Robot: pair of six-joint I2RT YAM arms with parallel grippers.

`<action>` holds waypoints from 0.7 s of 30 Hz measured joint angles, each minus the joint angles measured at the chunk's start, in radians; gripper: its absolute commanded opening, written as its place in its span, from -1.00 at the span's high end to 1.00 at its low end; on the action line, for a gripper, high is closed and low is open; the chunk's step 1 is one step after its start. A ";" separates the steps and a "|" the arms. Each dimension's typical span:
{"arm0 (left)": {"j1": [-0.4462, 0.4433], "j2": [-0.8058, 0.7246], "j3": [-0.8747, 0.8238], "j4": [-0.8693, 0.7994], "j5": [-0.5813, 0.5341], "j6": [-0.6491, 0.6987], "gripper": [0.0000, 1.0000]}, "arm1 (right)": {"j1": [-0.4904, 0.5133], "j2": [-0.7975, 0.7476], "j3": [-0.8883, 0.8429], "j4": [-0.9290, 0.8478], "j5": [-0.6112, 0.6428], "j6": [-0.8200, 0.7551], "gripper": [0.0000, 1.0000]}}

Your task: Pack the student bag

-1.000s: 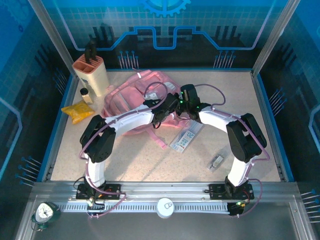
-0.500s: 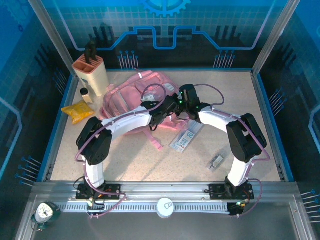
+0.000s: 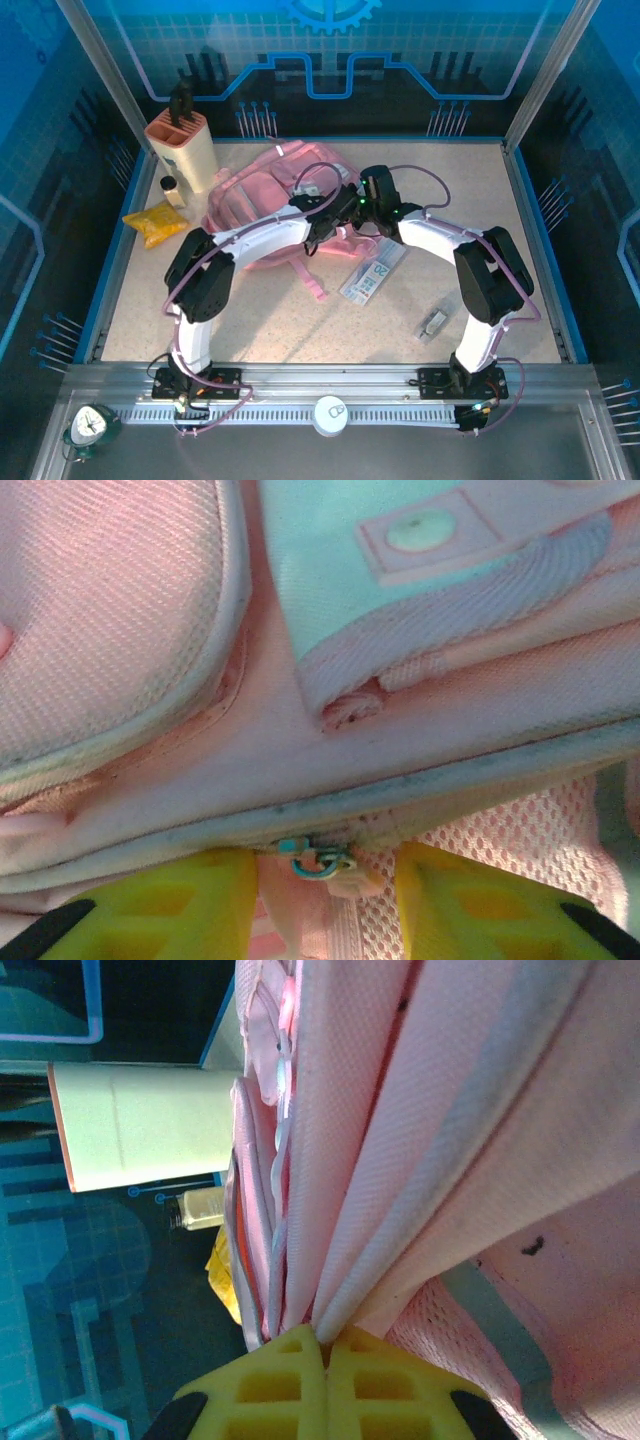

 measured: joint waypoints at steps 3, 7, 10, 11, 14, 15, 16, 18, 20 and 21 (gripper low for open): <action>0.000 0.024 0.016 0.001 -0.010 0.022 0.35 | -0.005 0.000 0.000 0.000 0.011 0.000 1.00; 0.001 0.024 0.016 -0.001 -0.025 0.026 0.56 | -0.006 0.000 0.000 0.001 0.015 0.000 1.00; 0.003 0.024 0.016 0.000 -0.027 0.037 0.72 | -0.011 0.000 0.000 0.001 0.014 0.000 1.00; 0.003 0.024 0.015 0.001 -0.026 0.040 0.76 | -0.013 0.000 0.000 0.001 0.014 0.000 1.00; 0.006 0.002 -0.006 0.021 -0.001 0.051 0.84 | -0.016 0.000 0.000 0.001 0.010 0.000 1.00; 0.010 -0.012 -0.019 0.031 0.015 0.058 0.86 | -0.018 0.000 0.000 0.001 0.008 -0.001 1.00; 0.014 -0.028 -0.032 0.039 0.035 0.066 0.88 | -0.019 0.000 0.000 0.001 0.007 -0.003 1.00; 0.029 -0.063 -0.053 0.053 0.086 0.078 0.90 | -0.022 0.000 0.000 0.002 0.006 -0.006 1.00; 0.042 -0.093 -0.074 0.071 0.132 0.093 0.95 | -0.026 0.000 0.000 0.002 0.002 -0.011 1.00; 0.048 -0.111 -0.093 0.084 0.156 0.096 0.97 | -0.029 0.000 0.000 0.002 -0.004 -0.011 1.00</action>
